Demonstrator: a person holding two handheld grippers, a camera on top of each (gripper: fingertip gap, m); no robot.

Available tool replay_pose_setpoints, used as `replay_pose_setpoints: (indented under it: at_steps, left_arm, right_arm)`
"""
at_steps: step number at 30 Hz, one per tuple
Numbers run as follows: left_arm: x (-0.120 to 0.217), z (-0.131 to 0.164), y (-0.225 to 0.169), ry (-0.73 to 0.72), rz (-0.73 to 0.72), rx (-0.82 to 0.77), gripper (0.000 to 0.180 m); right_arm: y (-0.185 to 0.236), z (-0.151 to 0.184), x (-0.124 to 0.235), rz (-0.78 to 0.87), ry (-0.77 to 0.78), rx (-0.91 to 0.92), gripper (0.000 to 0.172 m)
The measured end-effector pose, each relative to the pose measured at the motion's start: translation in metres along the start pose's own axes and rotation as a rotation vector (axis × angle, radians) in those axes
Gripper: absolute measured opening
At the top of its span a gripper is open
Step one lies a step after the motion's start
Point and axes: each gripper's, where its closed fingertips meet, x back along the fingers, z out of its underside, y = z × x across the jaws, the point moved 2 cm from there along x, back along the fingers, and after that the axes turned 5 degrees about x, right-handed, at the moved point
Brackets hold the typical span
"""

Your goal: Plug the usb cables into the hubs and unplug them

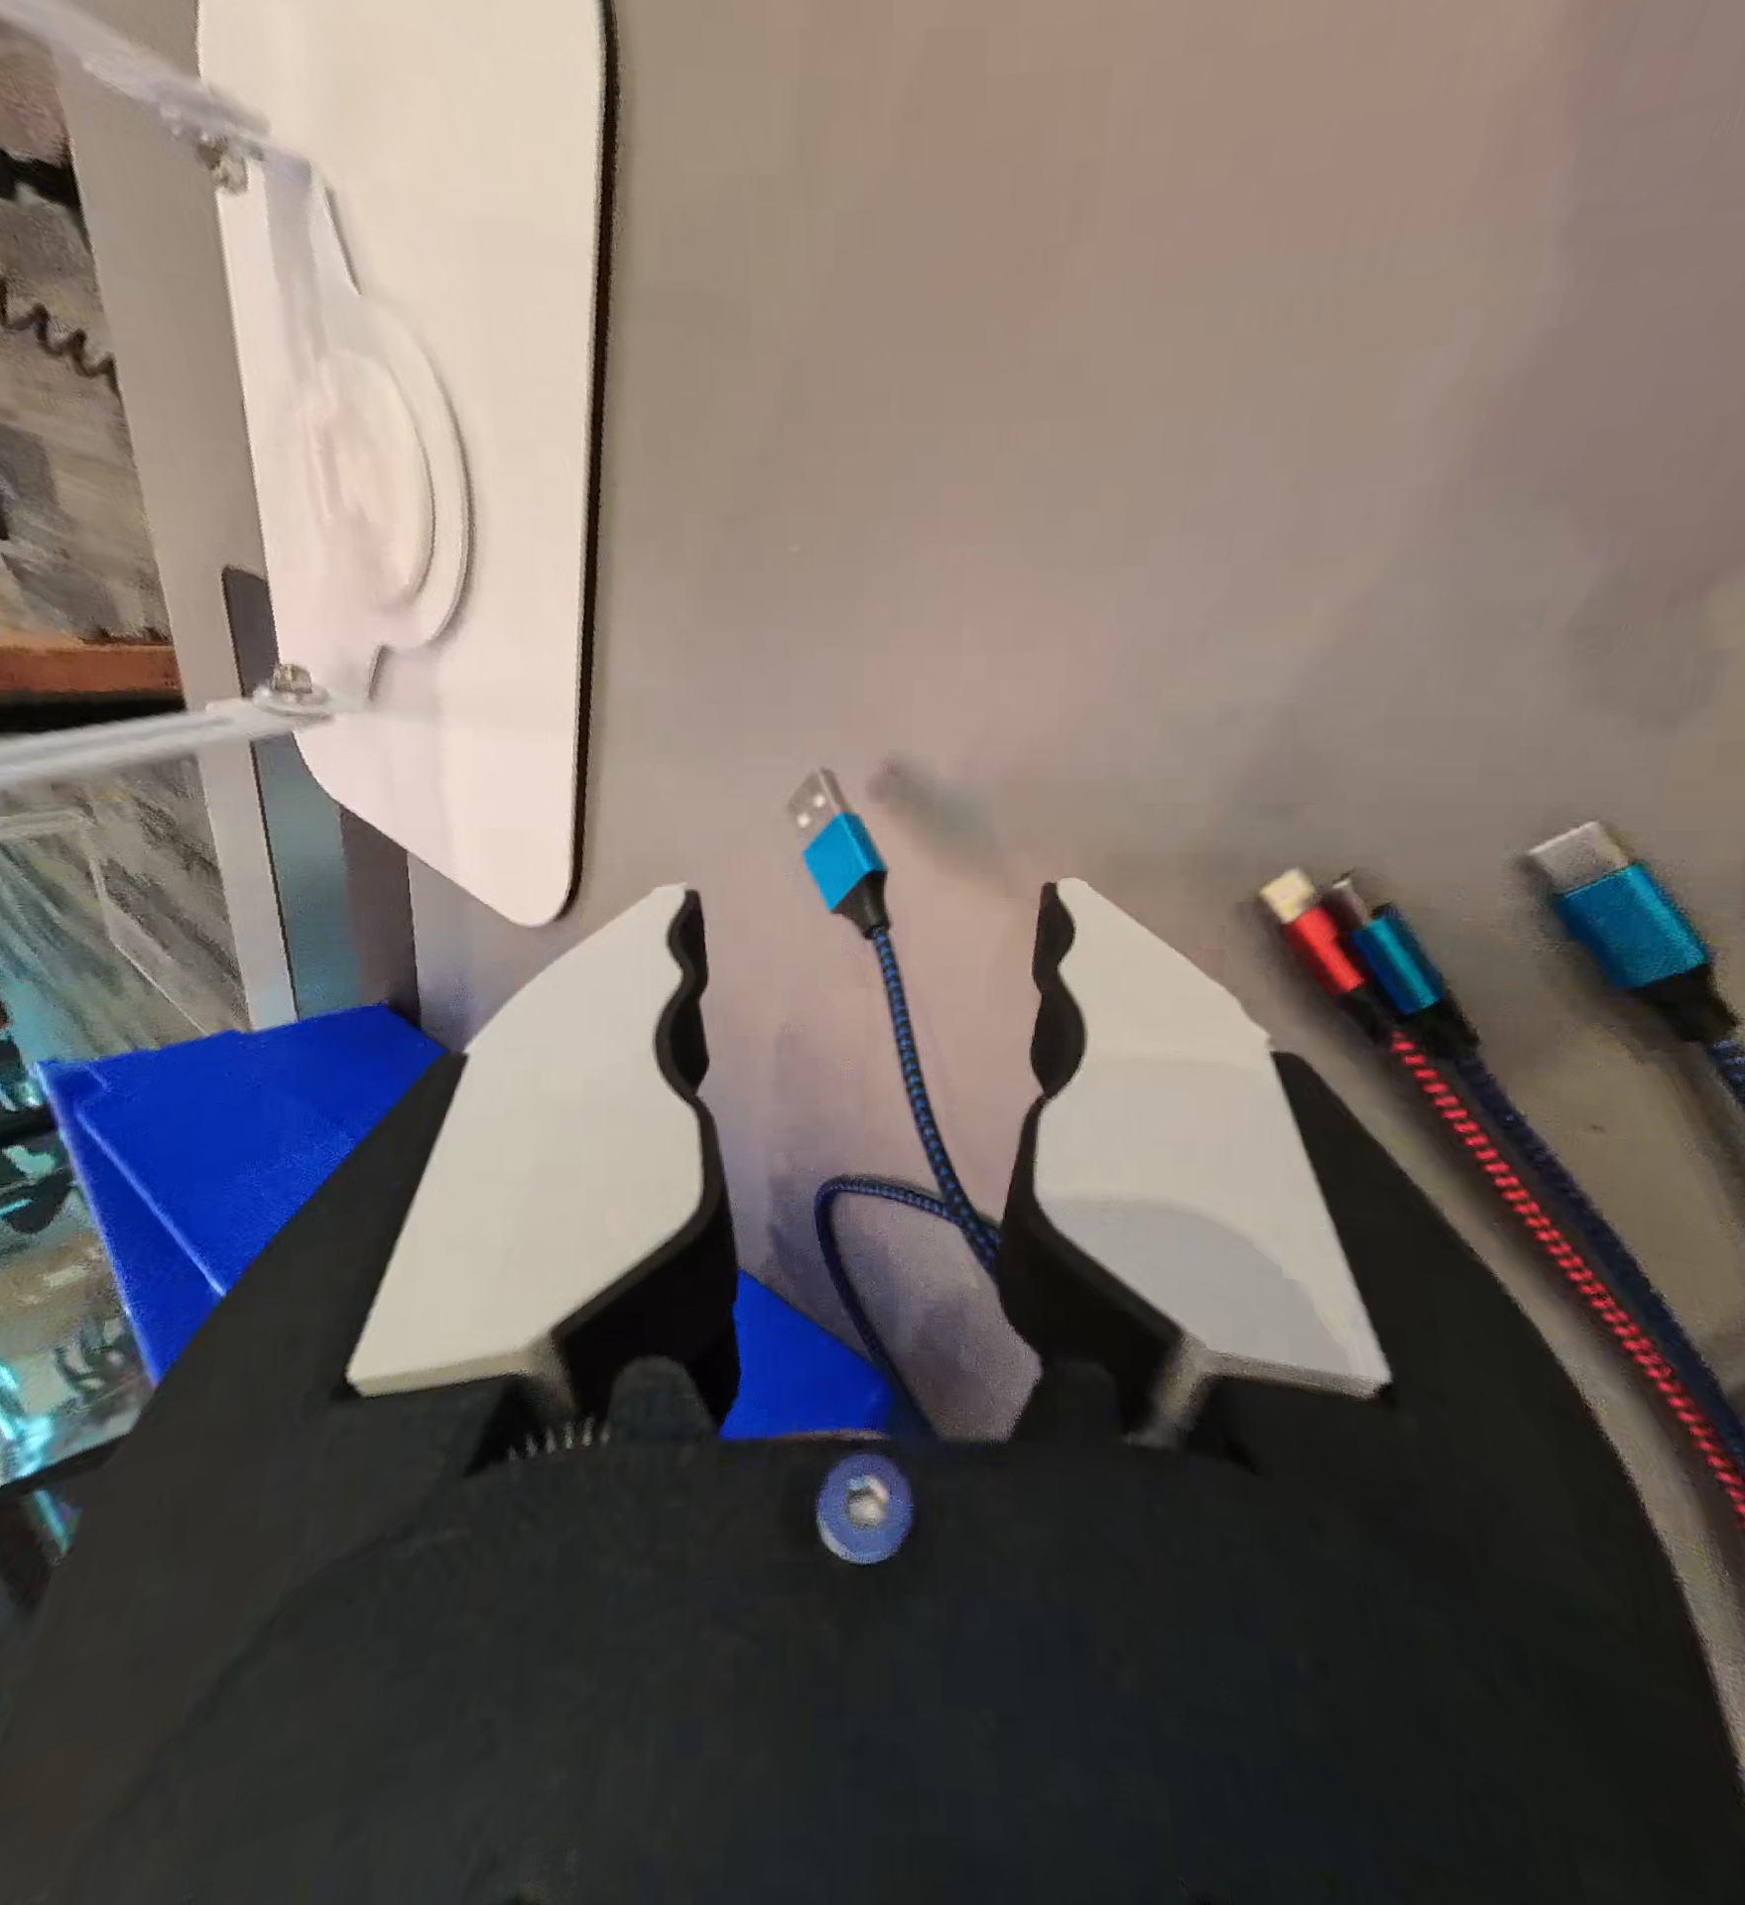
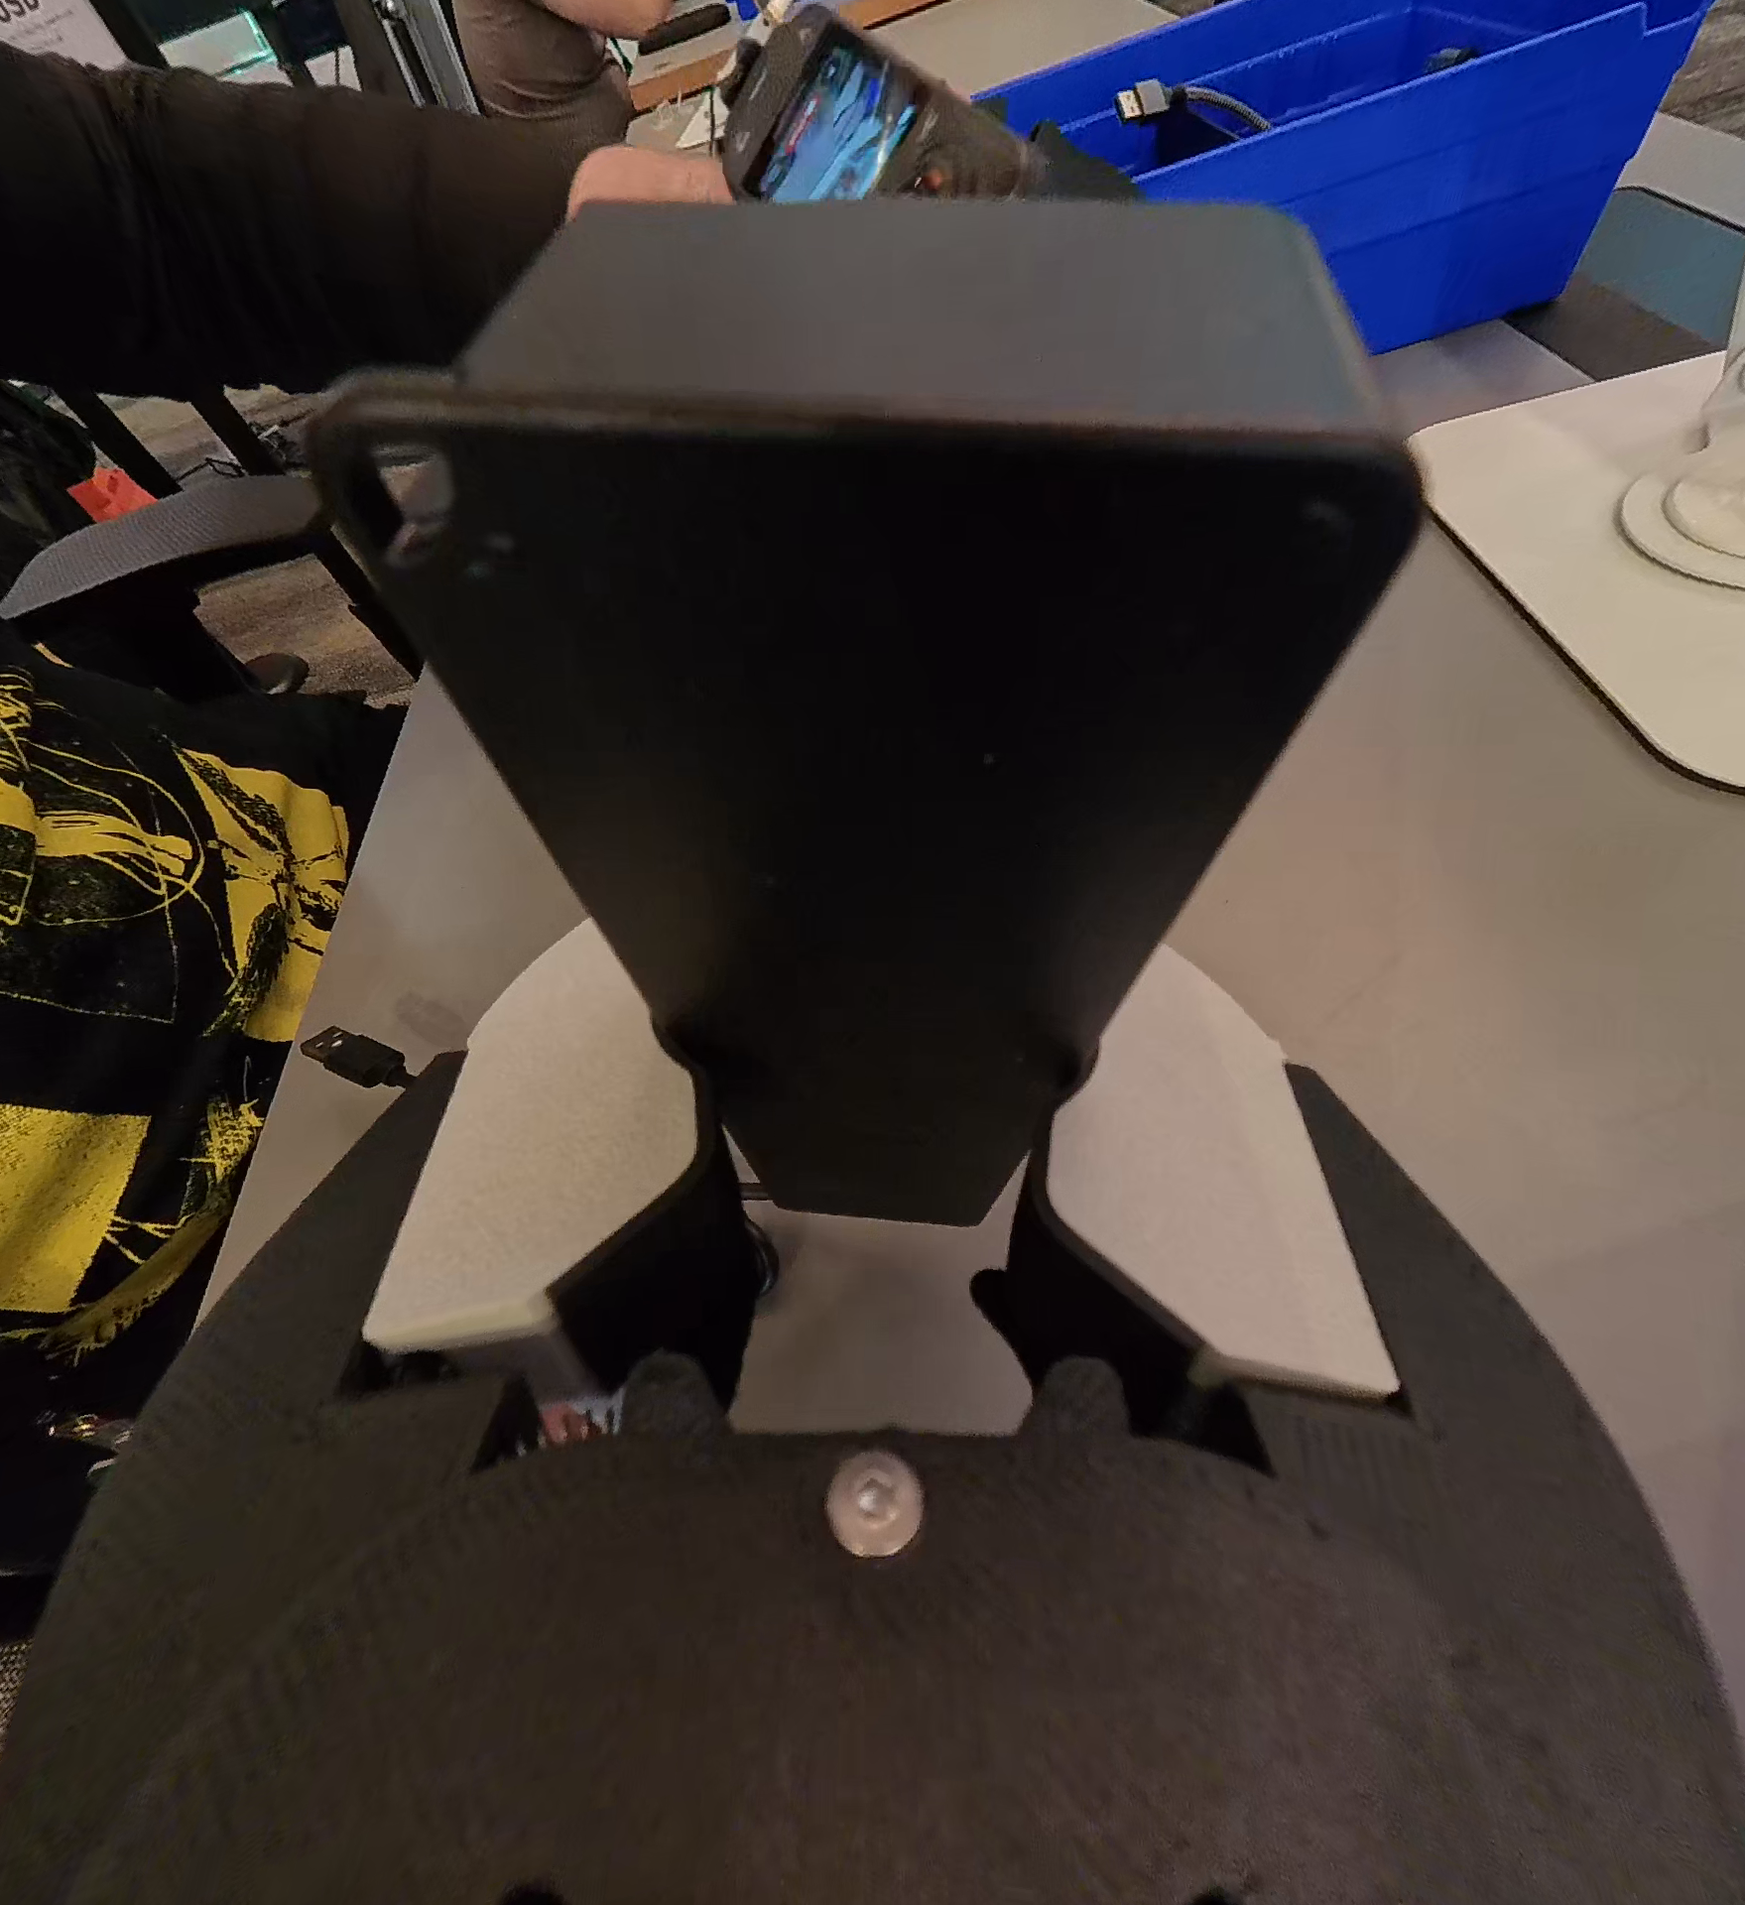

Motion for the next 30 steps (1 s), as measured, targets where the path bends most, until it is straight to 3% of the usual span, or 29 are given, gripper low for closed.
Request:
replay_pose_setpoints:
  at_steps: [6,12,16,20,30]
  left_arm:
    - [0.012,0.01,0.011,-0.148,0.083,0.237,0.061]
    - [-0.004,0.04,0.009,-0.003,0.071,0.237,0.061]
    - [-0.014,0.046,0.013,0.057,0.03,0.232,0.04]
    - [-0.015,0.056,0.02,0.091,0.004,0.307,0.047]
    - [-0.016,0.073,0.016,0.159,-0.002,0.427,0.017]
  right_arm:
    - [0.0,0.0,0.0,-0.001,-0.002,-0.001,0.063]
    - [0.0,0.0,-0.001,-0.001,0.001,0.0,0.064]
    - [0.0,0.0,0.0,-0.001,-0.001,-0.003,0.064]
    - [0.0,-0.001,0.0,-0.002,-0.004,-0.001,0.064]
    - [0.0,0.0,0.0,-0.002,-0.004,0.0,0.064]
